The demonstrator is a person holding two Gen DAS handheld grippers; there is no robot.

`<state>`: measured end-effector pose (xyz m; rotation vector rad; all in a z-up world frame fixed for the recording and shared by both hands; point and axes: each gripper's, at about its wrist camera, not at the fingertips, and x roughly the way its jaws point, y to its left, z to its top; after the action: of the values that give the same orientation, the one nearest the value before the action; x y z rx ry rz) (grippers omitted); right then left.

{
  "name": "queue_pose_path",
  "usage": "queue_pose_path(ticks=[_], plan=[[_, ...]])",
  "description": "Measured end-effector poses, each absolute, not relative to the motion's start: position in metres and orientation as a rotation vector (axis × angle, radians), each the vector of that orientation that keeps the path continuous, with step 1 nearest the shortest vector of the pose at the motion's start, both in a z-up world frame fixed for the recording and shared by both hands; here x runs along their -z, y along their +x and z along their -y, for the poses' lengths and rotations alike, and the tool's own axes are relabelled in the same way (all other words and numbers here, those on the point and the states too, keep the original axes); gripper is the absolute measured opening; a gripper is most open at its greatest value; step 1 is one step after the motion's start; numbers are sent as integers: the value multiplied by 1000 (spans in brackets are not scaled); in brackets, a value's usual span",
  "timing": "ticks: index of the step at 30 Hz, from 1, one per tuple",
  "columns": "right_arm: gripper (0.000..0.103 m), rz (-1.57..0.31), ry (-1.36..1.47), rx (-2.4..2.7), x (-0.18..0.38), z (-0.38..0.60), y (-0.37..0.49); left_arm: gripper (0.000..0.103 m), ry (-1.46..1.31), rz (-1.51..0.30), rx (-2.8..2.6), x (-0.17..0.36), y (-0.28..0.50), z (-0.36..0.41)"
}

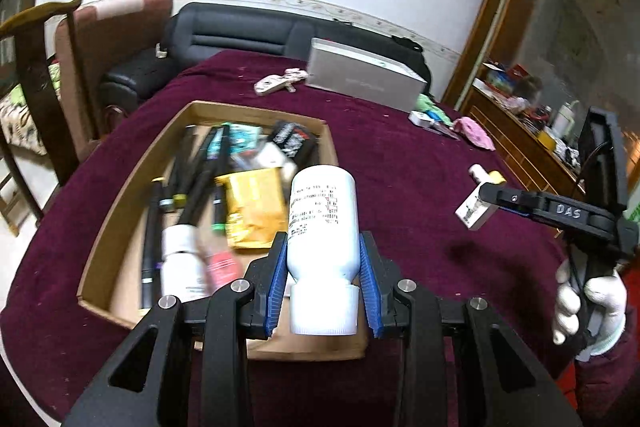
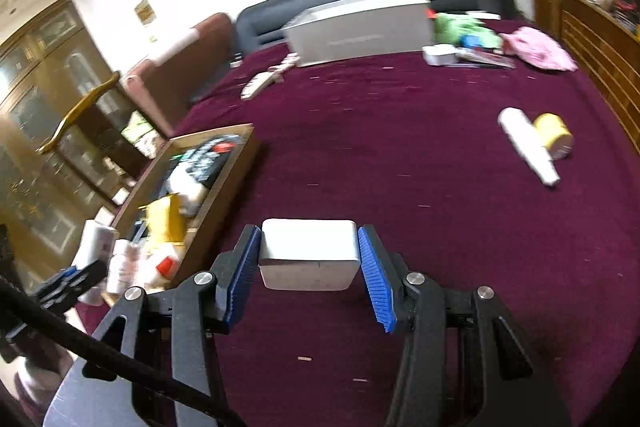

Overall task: Organize objects
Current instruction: 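Carry the charger and white bottle into the box and open both tools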

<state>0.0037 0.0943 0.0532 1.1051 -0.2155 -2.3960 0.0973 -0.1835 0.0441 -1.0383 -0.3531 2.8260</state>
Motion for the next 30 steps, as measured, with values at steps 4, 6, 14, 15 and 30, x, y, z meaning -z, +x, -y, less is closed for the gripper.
queue_pose_path(ticks=[4,6,14,15,30], plan=[[49,189,1103,2315,-57,-52,8,29,-1054,345,-2864,-38,94,200],[49,173,1105,2280,-58,-31,9,29,-1063,342,-2881,-35,90,210],[49,80,1171,2199,-45,38,-2,29,-1131,354,-2918,-18,65,234],[49,77,1185,2193,-42,43,-6,29,-1141,356,-2917,-16,62,235],[49,-2,1290,2185,-15,88,-37,29,-1188,399,-2936,1,51,244]])
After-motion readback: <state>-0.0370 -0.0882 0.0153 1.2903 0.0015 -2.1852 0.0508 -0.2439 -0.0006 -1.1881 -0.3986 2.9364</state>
